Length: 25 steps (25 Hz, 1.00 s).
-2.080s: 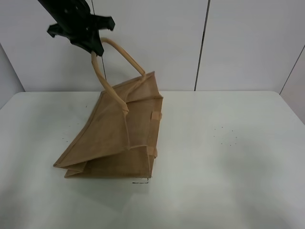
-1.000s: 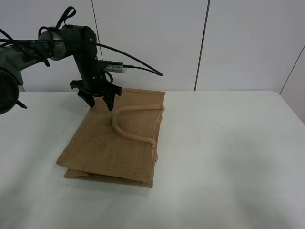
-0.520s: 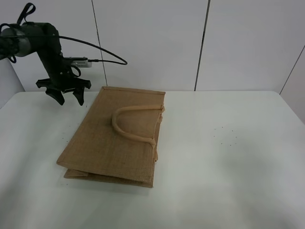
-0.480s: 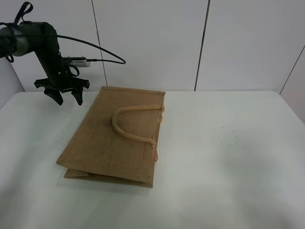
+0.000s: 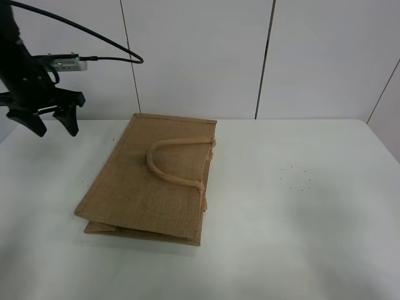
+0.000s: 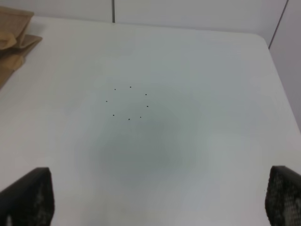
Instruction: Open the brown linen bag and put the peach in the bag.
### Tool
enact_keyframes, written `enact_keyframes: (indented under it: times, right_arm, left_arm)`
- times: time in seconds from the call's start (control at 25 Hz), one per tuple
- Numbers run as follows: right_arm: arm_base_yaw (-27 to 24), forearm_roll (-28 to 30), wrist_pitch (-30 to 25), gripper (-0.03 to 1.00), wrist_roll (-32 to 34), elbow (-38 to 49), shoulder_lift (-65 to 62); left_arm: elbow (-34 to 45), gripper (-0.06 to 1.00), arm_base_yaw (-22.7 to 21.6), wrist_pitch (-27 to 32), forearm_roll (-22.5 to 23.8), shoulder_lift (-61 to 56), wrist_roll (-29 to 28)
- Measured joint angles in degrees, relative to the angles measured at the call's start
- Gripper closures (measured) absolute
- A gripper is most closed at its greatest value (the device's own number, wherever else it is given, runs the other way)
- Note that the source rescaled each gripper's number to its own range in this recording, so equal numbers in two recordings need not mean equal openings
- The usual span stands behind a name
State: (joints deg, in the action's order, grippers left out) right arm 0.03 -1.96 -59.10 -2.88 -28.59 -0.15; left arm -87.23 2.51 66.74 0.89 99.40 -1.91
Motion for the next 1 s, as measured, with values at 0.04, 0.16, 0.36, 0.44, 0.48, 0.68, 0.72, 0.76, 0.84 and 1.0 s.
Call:
enact_keyframes:
  times: [0.04,0.16,0.36,0.44,0.48,0.68,0.72,0.76,0.84,1.0]
  right_arm:
    - [0.0,0.0,0.0,-0.03,0.0,0.0,0.0]
    - [0.0,0.0,0.0,-0.03,0.0,0.0,0.0]
    - [0.0,0.0,0.0,-0.03,0.0,0.0,0.0]
    - [0.0,0.0,0.0,-0.03,0.0,0.0,0.0]
    - [0.0,0.0,0.0,-0.03,0.0,0.0,0.0]
    - [0.0,0.0,0.0,-0.03,0.0,0.0,0.0]
    - [0.0,0.0,0.0,-0.03,0.0,0.0,0.0]
    - [0.0,0.0,0.0,-0.03,0.0,0.0,0.0]
    - [0.0,0.0,0.0,-0.03,0.0,0.0,0.0]
    - [0.0,0.0,0.0,-0.03,0.0,0.0,0.0]
  left_arm:
    - [3.5,0.03,0.0,0.0,0.1,-3.8,0.0]
    - [13.6,0.03,0.0,0.0,0.6,-14.7,0.2]
    - [31.3,0.03,0.0,-0.3,2.0,-32.9,0.2]
    - [38.0,0.03,0.0,-2.0,2.0,-39.4,0.2]
    - [41.6,0.03,0.0,-3.3,2.0,-42.9,0.2]
    - [55.7,0.03,0.0,-7.5,2.0,-59.9,0.2]
    - [57.1,0.03,0.0,-6.9,2.0,-62.6,0.4]
    - [57.8,0.03,0.0,-6.5,2.0,-65.8,0.4]
    - [58.3,0.03,0.0,-6.6,1.9,-72.2,0.6]
    - [58.3,0.03,0.0,-6.5,1.5,-83.2,1.2]
